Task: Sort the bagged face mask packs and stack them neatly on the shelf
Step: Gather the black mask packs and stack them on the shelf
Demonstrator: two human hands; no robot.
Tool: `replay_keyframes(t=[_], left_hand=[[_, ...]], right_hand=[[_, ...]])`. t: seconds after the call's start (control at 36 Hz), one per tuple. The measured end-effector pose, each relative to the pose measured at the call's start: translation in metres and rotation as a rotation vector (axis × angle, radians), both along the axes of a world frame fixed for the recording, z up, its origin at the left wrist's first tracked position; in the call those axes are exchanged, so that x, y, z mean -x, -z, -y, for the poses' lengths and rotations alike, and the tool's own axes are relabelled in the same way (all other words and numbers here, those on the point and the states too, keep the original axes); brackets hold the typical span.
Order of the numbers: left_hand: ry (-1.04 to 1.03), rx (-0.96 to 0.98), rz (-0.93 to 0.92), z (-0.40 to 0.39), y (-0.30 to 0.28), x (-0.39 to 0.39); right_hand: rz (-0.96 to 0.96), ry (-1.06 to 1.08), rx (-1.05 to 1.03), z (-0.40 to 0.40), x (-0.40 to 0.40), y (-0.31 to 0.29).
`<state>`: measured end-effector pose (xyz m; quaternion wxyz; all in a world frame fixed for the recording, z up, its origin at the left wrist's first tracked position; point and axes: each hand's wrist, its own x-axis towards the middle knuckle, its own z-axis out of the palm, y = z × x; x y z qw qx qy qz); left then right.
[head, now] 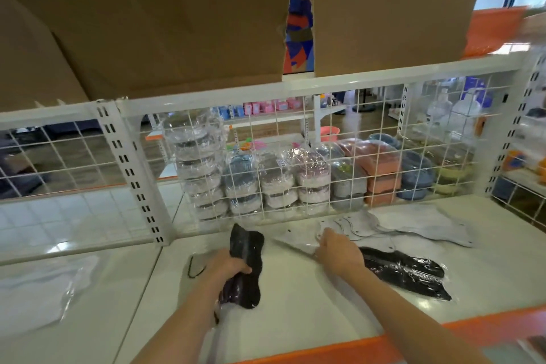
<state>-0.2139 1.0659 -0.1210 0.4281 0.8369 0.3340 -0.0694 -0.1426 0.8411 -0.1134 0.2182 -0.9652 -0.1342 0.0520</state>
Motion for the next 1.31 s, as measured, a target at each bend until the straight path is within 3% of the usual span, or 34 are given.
replay_keyframes(t=[0.08,0.17,0.5,0.61,0.69,0.81,0.92,1.0,1.14,1.31], left_hand=[[-0.128,0.344,0.168,-0.004,-0.001,0.006],[-0.173,0.563,0.273,-0.003,-0.007,0.010],[-0.145,0.764,0.330,0.026,0.000,0.013],[-0.114,0.776,0.322,0.034,-0.003,0.012],[-0.121,0.769,0.318,0.038,-0.002,0.010],[-0.076,0.629,0.302,0.041,0.000,0.007],[-0.090,0.036,0.285,0.029,0.007,0.004],[-0.079,-0.348,0.081,0.007,0.008,0.013],[-0.214,-0.421,-0.192,-0.018,0.007,0.029],[0.034,-0.557,-0.200,-0.019,0.011,0.024]], right_hand=[[-0.244,0.145,-0.544,0.011,-0.006,-0.006],[-0.327,0.245,-0.713,0.023,-0.008,0.001],[-0.474,0.236,-0.627,0.033,0.003,0.020],[-0.419,0.208,-0.583,0.035,0.004,0.021],[-0.286,0.207,-0.429,0.036,0.001,0.020],[-0.116,0.124,-0.221,0.035,0.002,0.022],[-0.025,0.083,-0.060,0.032,0.003,0.026],[-0.013,0.094,0.022,0.032,0.003,0.026],[0.046,0.127,0.126,0.042,-0.006,0.027],[0.052,0.155,0.176,0.050,-0.028,0.026]])
